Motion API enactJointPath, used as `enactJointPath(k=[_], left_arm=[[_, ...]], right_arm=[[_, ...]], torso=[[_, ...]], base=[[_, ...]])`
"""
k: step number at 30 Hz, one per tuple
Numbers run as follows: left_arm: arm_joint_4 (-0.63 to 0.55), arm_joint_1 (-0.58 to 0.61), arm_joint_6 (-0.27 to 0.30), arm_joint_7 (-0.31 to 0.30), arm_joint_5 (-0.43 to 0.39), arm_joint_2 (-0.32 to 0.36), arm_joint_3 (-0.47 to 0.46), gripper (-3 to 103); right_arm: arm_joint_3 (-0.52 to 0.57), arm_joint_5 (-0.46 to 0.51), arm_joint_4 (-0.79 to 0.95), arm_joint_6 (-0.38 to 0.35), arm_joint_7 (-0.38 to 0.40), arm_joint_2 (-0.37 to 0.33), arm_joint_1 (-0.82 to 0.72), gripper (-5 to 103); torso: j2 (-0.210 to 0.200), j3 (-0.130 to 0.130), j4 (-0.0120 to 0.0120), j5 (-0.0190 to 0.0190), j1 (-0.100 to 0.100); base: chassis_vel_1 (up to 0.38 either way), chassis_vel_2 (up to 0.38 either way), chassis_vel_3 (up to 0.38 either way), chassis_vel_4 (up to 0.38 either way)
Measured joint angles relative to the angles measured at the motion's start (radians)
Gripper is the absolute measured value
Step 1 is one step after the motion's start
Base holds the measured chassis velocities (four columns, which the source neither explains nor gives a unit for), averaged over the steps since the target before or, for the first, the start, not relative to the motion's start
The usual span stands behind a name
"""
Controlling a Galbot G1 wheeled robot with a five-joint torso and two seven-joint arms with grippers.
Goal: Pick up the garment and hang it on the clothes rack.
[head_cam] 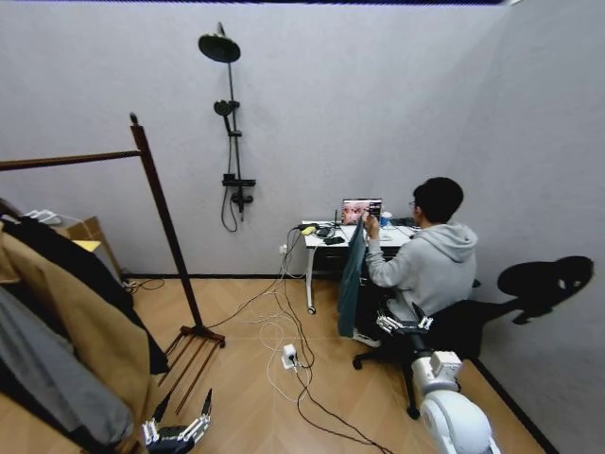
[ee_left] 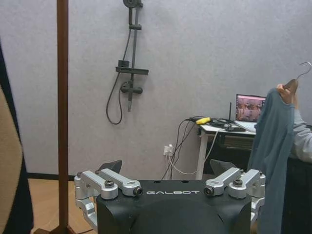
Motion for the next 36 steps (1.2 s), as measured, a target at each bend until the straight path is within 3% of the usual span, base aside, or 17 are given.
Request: enactJointPath(k=[36], left_arm=[[0.000,0.000,0.000,0.000,0.000,0.000,0.000,100]], right_arm=[[-0.026,-0.019,0.001,-0.003,-0.002,0.013,0.002,100]], torso=[[0.000,0.000,0.0003,0.0000,0.000]], base=[[0.065,-0.039,-0.038,0.060]])
